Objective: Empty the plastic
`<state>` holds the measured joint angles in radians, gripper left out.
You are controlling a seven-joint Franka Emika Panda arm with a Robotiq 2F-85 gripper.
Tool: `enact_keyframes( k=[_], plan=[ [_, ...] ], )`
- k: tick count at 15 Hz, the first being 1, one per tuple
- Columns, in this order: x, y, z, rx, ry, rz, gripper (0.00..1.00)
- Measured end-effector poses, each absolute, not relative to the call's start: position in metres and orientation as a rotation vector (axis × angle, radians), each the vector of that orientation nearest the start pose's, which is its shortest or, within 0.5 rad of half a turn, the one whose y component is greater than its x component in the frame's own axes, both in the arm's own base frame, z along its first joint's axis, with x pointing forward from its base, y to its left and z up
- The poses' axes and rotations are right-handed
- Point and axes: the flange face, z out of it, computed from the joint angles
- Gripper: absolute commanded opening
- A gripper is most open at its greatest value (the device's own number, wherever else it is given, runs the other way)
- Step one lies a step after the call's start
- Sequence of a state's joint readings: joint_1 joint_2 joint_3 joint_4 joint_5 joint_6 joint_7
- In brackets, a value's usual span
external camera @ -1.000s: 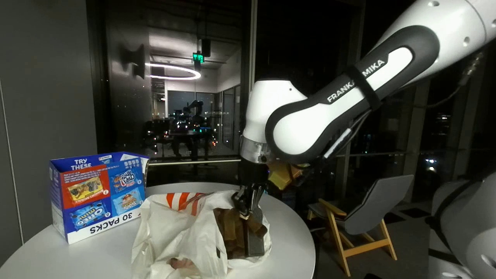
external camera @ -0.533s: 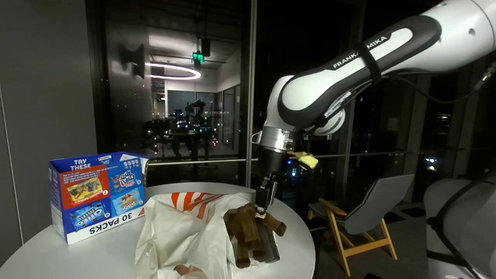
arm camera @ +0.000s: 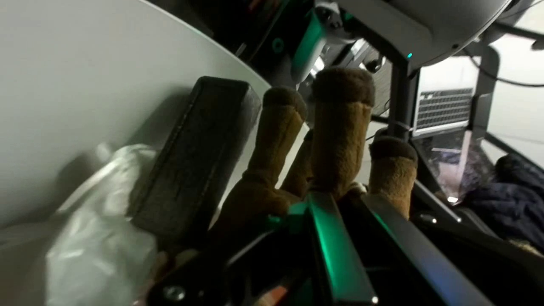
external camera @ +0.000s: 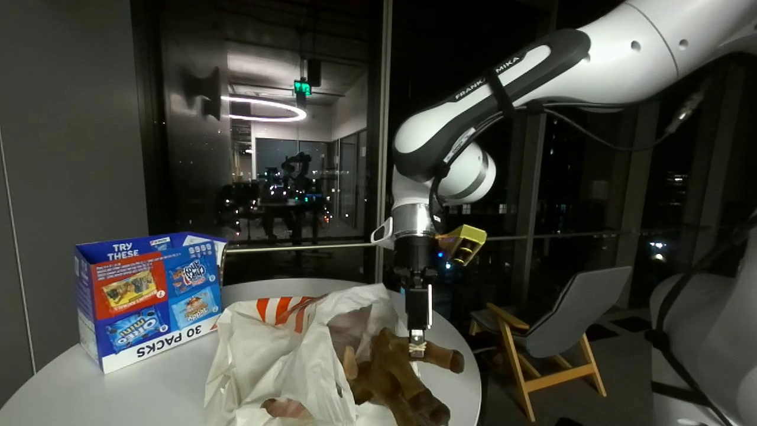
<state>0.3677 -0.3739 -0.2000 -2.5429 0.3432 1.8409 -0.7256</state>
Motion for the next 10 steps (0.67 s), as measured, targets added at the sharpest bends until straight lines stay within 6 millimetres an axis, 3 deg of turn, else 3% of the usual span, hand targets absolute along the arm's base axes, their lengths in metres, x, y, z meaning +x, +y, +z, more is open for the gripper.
enact_keyframes(
  k=[3,10],
  plan=[
    [0.369,0.097,0.385,-2.504,-0.977,0.493,0.12],
    [0.38,0.094,0.407,-2.865,-0.696,0.482,0.12]
  ],
)
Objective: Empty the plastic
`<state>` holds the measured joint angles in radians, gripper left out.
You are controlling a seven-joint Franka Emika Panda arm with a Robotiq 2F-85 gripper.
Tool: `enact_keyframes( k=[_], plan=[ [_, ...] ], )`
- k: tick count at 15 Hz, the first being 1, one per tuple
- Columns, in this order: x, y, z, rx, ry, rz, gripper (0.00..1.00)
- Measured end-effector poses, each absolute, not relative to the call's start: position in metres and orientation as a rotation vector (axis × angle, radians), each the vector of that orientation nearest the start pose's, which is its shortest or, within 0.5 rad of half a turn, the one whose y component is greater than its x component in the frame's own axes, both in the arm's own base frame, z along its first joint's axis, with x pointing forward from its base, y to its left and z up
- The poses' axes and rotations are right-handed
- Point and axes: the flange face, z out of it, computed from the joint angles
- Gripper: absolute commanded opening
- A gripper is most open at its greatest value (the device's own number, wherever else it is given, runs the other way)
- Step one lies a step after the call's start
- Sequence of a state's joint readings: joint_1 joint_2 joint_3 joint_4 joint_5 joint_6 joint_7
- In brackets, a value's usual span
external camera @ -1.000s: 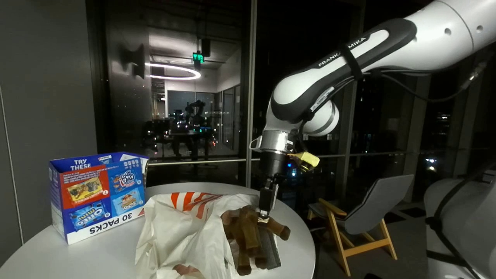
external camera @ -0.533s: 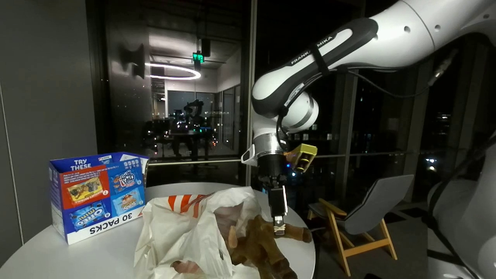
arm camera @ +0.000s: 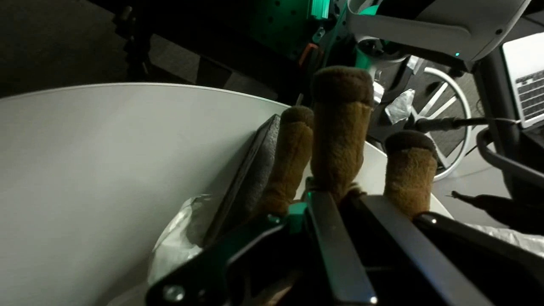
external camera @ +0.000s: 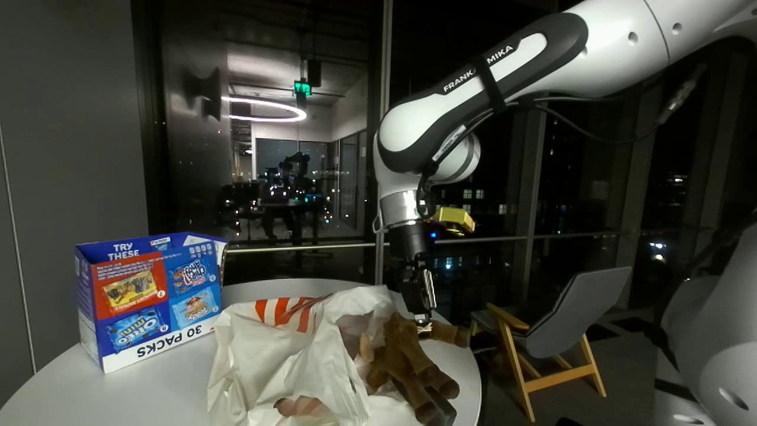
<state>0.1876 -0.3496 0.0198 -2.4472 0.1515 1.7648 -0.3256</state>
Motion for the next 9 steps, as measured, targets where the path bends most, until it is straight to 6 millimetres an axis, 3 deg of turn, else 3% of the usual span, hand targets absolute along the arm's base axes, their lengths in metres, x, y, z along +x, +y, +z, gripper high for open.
enact_keyframes(
  k=[5,9],
  plan=[
    [0.383,0.083,0.435,-3.048,-0.434,0.328,0.12],
    [0.4,0.071,0.433,-3.185,-0.218,0.173,0.12]
  ],
)
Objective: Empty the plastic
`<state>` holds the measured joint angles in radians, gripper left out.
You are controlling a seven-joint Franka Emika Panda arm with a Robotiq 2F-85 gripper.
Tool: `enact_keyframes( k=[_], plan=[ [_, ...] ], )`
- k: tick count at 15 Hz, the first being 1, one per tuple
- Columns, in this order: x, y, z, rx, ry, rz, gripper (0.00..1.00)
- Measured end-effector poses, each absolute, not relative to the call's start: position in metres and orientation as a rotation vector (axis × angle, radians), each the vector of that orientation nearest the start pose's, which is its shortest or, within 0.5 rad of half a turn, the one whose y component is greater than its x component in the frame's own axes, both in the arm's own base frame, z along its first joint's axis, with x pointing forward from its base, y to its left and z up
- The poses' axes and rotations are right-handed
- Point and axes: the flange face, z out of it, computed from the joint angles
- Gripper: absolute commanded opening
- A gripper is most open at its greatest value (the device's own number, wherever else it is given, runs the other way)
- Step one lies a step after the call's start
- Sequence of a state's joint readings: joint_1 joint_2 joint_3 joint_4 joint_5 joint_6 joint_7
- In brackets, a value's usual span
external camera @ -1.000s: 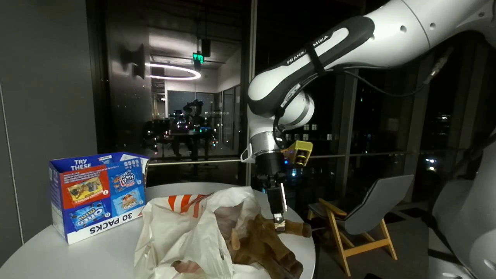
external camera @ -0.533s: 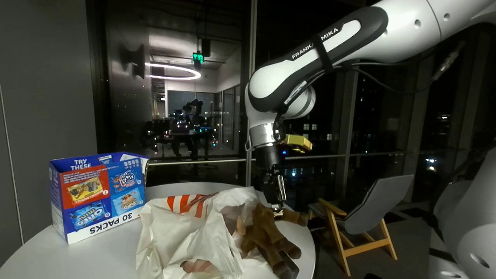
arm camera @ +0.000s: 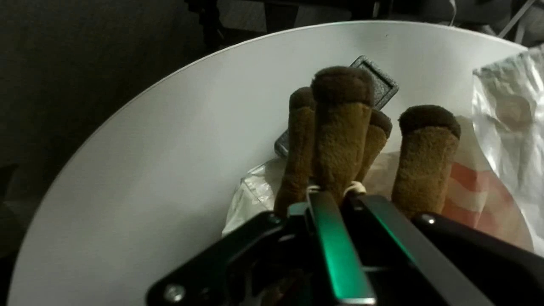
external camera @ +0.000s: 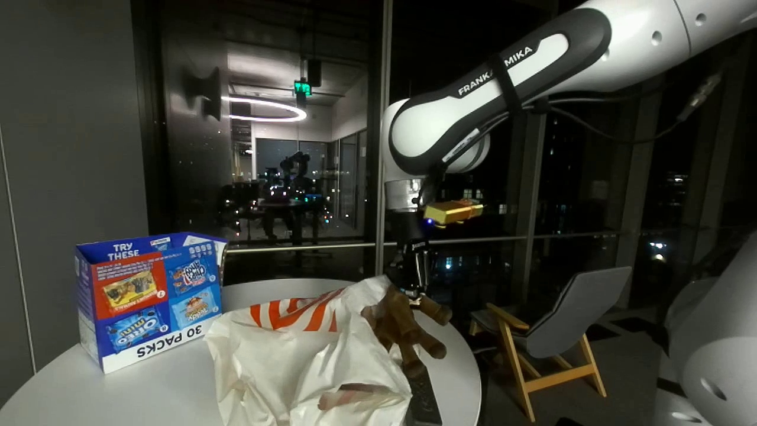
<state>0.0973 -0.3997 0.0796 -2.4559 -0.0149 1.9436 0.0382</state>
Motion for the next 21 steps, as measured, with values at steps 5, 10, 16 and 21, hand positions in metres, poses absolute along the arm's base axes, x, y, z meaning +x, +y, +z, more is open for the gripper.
enact_keyframes(
  k=[5,10,16,21],
  plan=[
    [0.415,0.058,0.428,-3.325,0.08,0.011,0.13],
    [0.431,0.047,0.382,-3.483,0.392,-0.017,0.11],
    [0.423,0.041,0.354,-3.582,0.837,0.111,0.43],
    [0.427,0.056,0.356,-3.574,0.706,0.171,0.81]
  ],
)
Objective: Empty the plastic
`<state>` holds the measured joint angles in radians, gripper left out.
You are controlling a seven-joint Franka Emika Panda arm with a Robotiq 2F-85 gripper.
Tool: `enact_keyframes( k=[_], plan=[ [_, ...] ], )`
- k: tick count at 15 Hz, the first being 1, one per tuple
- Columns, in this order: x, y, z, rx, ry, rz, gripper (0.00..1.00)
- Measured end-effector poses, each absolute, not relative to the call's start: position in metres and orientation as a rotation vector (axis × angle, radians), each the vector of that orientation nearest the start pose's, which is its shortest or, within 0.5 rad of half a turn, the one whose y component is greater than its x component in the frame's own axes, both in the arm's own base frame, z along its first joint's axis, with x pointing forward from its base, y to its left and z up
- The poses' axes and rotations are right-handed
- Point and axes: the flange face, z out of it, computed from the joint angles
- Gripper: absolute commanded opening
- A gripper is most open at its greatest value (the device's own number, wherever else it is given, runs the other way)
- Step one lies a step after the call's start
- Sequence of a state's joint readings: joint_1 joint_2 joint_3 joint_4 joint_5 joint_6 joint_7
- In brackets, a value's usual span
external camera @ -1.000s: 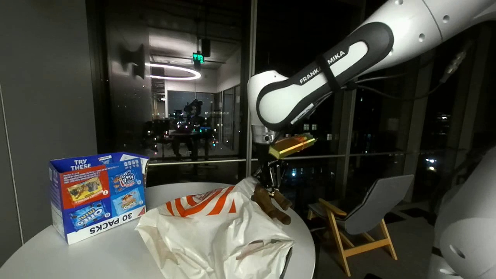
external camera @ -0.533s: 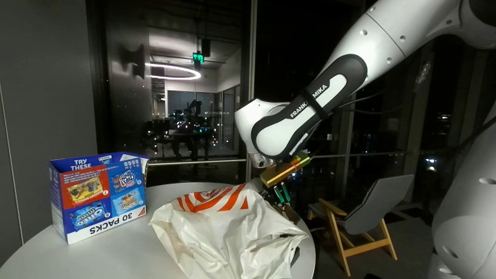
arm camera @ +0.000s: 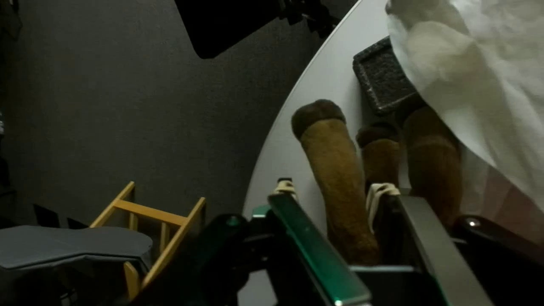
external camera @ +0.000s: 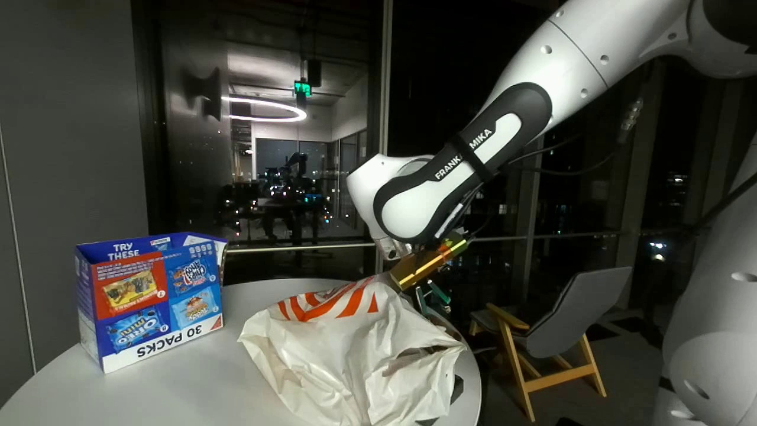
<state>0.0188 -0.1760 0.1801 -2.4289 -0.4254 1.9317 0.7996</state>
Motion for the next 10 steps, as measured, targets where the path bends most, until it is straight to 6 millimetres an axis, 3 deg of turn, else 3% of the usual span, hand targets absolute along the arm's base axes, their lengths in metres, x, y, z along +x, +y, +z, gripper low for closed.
enact_keyframes(
  k=[3,6,10],
  plan=[
    [0.434,0.062,0.358,2.673,-0.41,-0.087,0.99],
    [0.435,0.066,0.359,2.701,-0.347,-0.052,1.0],
    [0.439,0.085,0.367,2.817,-0.16,0.102,1.0]
  ],
)
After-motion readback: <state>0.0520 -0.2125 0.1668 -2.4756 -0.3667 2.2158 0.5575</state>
